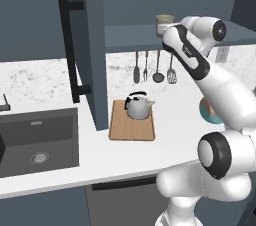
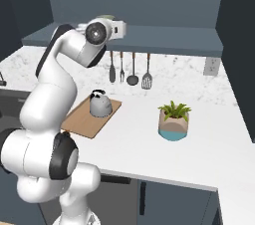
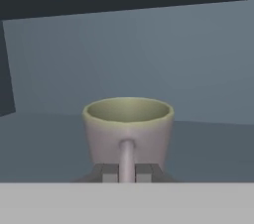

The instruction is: Pick the kettle from the counter and place it on the tray. Then pick the mug from the cabinet and place it on the tray. Then close the cabinet doors.

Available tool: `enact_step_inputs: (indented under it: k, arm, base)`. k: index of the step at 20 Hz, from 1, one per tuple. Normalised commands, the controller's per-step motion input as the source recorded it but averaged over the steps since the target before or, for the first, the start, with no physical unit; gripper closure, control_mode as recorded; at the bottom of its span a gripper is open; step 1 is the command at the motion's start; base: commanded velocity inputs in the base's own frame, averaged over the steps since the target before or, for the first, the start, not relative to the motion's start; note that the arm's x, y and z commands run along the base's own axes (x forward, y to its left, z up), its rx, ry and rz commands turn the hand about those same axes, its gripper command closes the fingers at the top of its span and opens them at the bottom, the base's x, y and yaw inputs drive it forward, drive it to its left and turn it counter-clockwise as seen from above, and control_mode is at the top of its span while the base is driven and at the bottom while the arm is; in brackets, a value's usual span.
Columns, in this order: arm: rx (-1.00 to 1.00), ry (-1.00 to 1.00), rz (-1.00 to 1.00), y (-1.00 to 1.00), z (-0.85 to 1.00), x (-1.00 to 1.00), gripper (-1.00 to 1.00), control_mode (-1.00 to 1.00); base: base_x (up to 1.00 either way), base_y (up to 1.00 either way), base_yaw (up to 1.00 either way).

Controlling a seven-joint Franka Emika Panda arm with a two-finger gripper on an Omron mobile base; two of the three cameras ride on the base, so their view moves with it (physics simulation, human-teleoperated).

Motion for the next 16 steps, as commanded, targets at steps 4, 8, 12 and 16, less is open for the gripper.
enact_step_inputs:
  k: [4, 8, 12, 16]
  arm:
    - [0.00, -0.09, 0.00, 0.00, 0.00, -0.46, 1.00, -1.00]
    - [0.02, -0.09, 0.00, 0.00, 0.00, -0.47, 1.00, -1.00]
    - [0.06, -0.06, 0.00, 0.00, 0.00, -0.57, 1.00, -1.00]
    - [0.04, -0.04, 0.07, 0.00, 0.01, -0.78, 1.00, -1.00]
  base:
    - [0.00, 0.00, 0.00]
    - [0.00, 0.00, 0.00]
    - [0.00, 0.00, 0.00]
    - [0.00, 0.00, 0.00]
